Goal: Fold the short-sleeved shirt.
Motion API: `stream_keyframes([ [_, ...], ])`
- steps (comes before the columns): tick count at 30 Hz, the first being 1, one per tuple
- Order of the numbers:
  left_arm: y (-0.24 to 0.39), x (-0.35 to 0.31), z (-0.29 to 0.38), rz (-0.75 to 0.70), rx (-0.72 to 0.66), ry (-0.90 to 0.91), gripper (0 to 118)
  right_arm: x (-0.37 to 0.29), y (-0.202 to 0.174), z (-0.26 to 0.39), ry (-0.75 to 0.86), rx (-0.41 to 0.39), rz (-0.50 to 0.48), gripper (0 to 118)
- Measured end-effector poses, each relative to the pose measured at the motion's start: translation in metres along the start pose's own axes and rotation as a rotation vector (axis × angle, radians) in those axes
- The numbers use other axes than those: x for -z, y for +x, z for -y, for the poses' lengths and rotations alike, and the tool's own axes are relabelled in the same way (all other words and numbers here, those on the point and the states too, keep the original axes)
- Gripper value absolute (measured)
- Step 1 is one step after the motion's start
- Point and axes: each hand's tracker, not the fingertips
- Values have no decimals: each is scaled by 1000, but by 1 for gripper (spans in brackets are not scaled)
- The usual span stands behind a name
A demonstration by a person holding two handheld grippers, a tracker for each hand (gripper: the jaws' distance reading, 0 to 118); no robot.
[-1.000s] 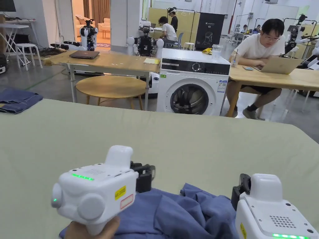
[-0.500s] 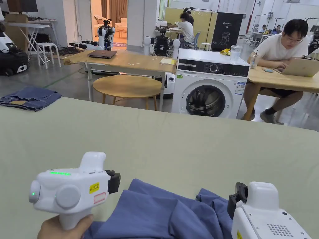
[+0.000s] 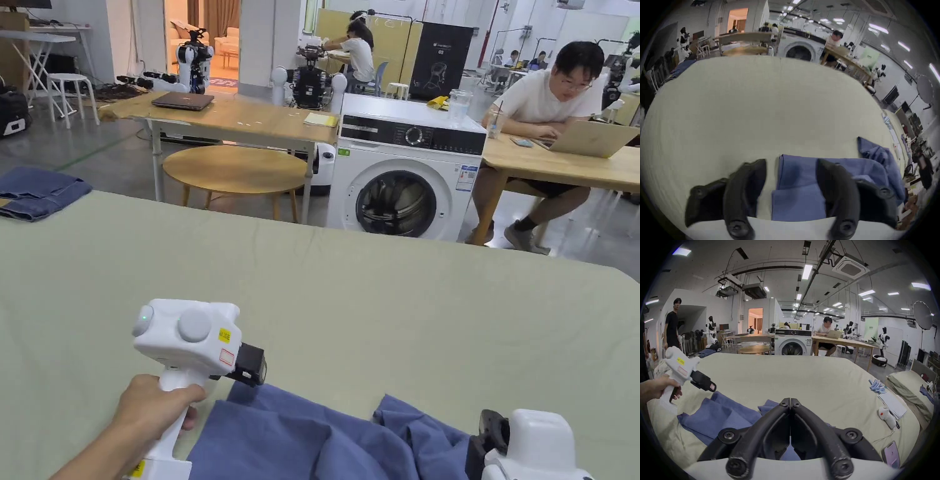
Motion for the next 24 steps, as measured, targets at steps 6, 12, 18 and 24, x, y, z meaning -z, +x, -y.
stream_keyframes([
  [6,13,45,1,-126,70,-37,71,0,24,9,-46,5,34,0],
  [12,25,41,6,-59,172,33,2,6,58,10,-97,41,77,0],
  [18,9,-7,22,-7,86,217,2,22,91,-7,-176,46,110,0],
  [24,2,-70,64,-32,94,278,2,72,117,-6,-395,65,92,65],
])
